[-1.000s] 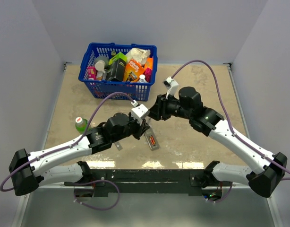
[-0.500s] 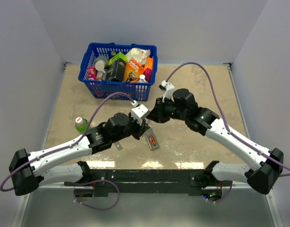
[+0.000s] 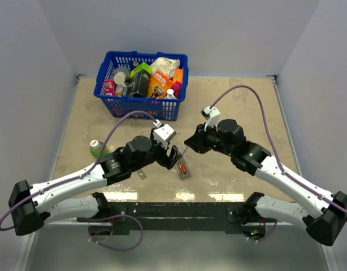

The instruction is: Unload the batteries from the remote control

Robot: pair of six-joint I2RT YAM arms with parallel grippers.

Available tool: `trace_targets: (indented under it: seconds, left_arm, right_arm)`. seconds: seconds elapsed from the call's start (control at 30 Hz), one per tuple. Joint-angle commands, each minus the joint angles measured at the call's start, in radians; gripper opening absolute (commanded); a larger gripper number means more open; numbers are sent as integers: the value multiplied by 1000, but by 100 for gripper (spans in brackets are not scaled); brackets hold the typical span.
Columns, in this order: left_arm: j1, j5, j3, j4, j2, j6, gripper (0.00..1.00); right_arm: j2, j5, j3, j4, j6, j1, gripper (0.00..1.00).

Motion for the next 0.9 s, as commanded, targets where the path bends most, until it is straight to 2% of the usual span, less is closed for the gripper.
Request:
trace_targets:
  seconds: [0.0,0.1,0.3,0.43,0.6,0.77,0.87]
  left_arm:
    - [-1,-44,-14,44,-55,-10,80]
    - [6,-63,-14,38,-64,-36,86]
    - [35,-44,-13,19,-59,-127,92]
    - [65,-20,15,-19,-13,-211,92]
    - [114,23,38,-53,63,-308,89]
    - [160,14,26,-71,103,-386,84]
    - [211,60,9,-71,131,-427,82]
  right_arm:
    - [-71,53,-126,190,-50,0,0]
    - [-96,55,-215,264,-75,1,0]
    - [-180,53,-368,446,-103,0,0]
    - [-219,67,-413,475,-110,0,0]
    - [-191,55,-447,531,-110,0,0]
    - [-160,91,-421,485,-98,0,0]
    - [-156,117,-421,485,-104,0,0]
